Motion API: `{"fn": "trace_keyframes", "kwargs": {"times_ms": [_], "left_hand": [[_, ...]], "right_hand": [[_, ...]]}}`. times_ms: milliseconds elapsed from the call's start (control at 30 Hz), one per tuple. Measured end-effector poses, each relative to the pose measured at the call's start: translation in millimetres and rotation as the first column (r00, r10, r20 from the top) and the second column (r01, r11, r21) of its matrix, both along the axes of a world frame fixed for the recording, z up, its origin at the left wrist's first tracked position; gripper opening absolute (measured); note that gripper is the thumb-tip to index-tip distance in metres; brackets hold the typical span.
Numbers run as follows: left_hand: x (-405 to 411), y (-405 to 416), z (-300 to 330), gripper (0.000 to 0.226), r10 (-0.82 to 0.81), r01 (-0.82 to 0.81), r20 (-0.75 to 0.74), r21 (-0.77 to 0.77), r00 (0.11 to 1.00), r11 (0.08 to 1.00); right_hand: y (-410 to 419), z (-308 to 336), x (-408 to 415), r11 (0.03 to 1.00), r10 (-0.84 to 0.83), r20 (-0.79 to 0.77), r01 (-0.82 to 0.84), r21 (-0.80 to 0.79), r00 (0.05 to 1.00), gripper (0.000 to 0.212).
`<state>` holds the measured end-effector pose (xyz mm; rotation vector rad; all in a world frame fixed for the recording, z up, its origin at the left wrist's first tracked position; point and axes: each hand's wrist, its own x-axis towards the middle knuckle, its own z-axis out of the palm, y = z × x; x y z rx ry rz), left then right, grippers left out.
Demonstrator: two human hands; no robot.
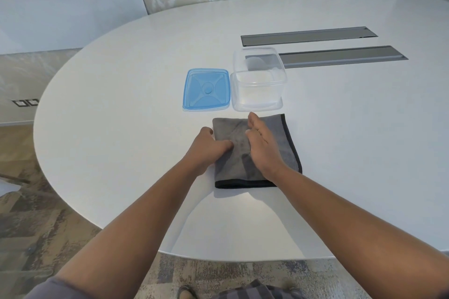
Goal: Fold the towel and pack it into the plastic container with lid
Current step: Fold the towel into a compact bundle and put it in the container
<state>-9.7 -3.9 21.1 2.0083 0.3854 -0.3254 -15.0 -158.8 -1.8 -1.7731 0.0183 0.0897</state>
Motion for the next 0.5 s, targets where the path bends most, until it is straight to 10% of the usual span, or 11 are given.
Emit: {"fn": "trace_keyframes", "kwargs": {"times_ms": [267,500], "left_hand": [[1.5,-1.3,1.7,0.03,-0.008,0.009,0.008,-0.11,1.0,0.994],[6.3,7.5,5.5,0.037,-0.081,0.076,-0.023,-0.145,0.996,0.987]], "right_hand": [[-0.3,5.4,0.0,0.994,0.019,0.026,-0.016,-0.111,0.999,0.064],[-43.2,14.5,17.9,0.771,-0.144,-0.001,0.112,-0.627,0.99,0.075]]}}
